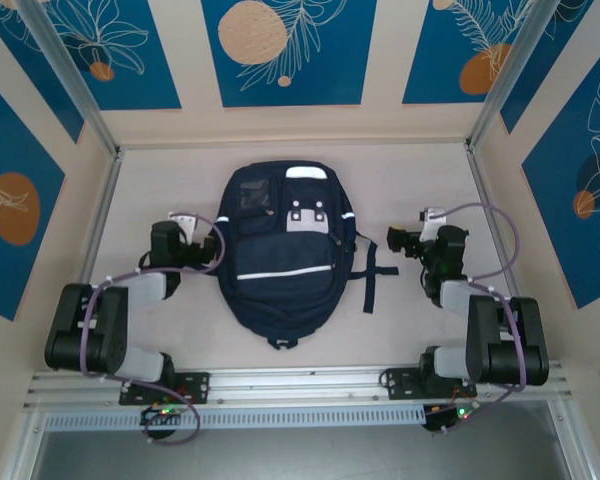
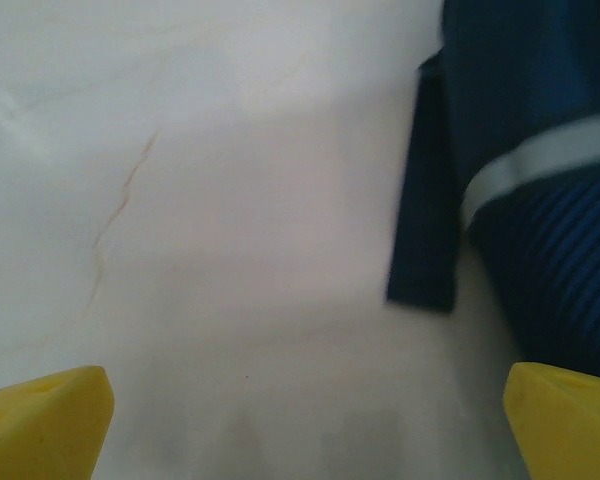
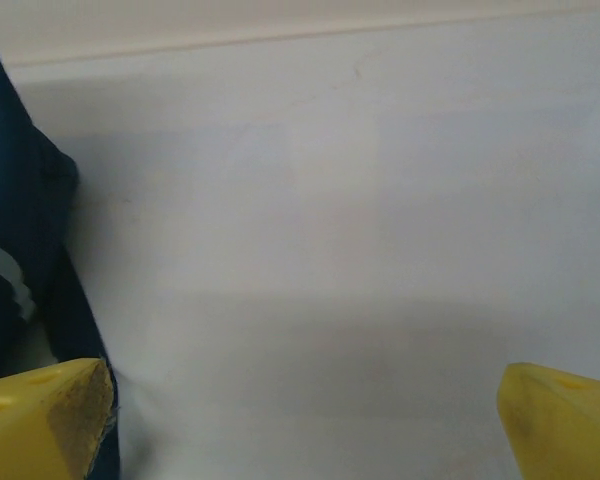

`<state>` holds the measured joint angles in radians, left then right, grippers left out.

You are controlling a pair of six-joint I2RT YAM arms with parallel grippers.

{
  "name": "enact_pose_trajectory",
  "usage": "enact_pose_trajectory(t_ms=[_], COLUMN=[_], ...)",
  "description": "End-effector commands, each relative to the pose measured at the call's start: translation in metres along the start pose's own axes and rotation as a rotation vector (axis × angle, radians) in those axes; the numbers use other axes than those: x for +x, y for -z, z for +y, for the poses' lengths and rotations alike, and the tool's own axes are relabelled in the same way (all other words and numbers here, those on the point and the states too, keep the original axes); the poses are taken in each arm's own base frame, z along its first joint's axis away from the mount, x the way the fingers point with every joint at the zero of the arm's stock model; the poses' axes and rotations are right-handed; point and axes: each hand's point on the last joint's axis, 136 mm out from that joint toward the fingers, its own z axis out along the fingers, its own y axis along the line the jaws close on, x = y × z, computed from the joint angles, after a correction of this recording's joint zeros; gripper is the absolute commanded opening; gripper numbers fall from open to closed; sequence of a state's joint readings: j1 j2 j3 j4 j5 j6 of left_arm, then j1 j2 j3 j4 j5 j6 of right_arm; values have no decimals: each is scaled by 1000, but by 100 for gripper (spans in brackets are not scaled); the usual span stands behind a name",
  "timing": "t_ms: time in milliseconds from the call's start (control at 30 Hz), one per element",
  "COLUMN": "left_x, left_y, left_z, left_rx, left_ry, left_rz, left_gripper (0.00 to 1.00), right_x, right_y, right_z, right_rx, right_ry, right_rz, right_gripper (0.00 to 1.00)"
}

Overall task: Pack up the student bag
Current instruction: Reset both arms

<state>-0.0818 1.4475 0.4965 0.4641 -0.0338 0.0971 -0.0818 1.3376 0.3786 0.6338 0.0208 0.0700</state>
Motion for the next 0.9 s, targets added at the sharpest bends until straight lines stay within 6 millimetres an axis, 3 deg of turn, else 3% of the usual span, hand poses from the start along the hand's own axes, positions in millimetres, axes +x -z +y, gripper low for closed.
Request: enact_pose_trajectory(t_ms=[0, 67, 167, 267, 300, 533, 867], left_x=[-28, -19, -12, -12, -12, -14, -13], left_y=[5, 6, 1, -5, -4, -5, -4], left_z=[-15, -1, -4, 13, 13, 4, 6], left_rx=[68, -22, -5, -68, -69, -19, -6], left_ry=[-30, 15, 4, 70, 68, 44, 59], left_rz=[-174, -222, -205, -174, -179, -176, -176], left_gripper=[100, 100, 100, 100, 100, 100, 100], right_x=[-13, -7, 1, 2, 4, 5, 5], right_y=[-1, 1, 0, -25, -30, -29, -29], right_z=[22, 18, 5, 9, 16, 17, 17], right_rx=[-118, -88, -28, -37, -50, 3, 6], right_ry=[-8, -21, -48, -40, -7, 29, 34], right_rz=[-41, -131, -223, -71, -43, -38, -43], right_gripper=[99, 99, 99, 99, 99, 99, 99])
